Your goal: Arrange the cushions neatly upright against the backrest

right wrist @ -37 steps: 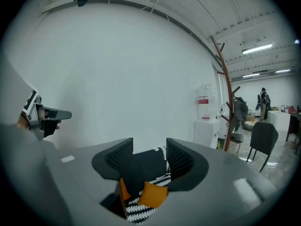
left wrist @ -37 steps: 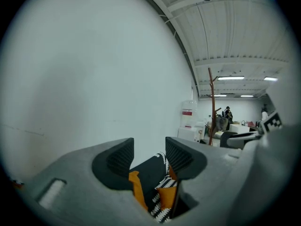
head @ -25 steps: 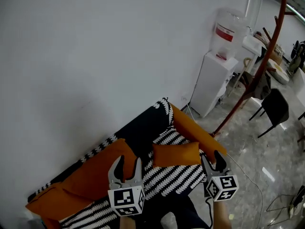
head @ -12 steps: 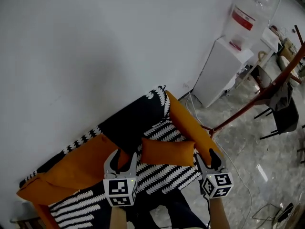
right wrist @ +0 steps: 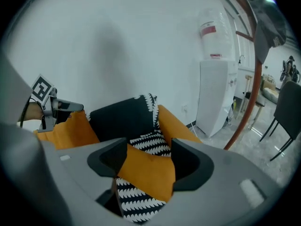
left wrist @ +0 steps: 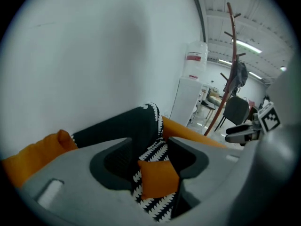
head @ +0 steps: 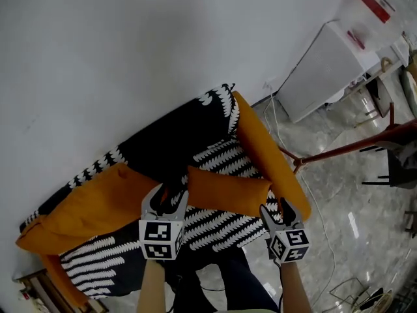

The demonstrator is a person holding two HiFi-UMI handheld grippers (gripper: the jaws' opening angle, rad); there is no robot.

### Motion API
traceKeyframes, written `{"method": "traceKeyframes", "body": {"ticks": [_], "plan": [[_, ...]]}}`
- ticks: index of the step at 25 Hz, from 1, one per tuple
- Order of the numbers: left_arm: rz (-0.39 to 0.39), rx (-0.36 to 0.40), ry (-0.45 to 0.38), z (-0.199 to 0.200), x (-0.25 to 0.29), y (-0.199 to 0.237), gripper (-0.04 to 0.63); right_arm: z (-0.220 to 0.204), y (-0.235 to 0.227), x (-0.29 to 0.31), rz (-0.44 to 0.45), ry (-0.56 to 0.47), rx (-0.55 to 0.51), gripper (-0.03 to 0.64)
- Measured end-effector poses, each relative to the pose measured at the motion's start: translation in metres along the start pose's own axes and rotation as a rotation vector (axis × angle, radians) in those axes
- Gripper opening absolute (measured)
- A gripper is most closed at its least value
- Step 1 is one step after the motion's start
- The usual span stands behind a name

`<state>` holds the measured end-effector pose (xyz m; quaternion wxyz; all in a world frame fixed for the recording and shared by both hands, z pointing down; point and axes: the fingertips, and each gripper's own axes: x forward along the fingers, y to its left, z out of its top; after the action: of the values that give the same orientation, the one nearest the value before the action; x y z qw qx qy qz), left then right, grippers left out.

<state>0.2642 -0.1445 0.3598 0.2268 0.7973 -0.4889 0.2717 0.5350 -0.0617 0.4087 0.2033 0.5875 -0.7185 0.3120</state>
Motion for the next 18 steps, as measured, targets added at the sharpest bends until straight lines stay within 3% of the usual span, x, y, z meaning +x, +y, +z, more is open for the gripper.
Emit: {"method": "traceKeyframes", "body": {"ticks": [18], "plan": [[-0.111, -0.059, 0.322, -0.137, 0.139, 0.007, 0.333, -0.12, -0.059, 0.109, 0.04, 0.278, 0.042, 0.359]]}}
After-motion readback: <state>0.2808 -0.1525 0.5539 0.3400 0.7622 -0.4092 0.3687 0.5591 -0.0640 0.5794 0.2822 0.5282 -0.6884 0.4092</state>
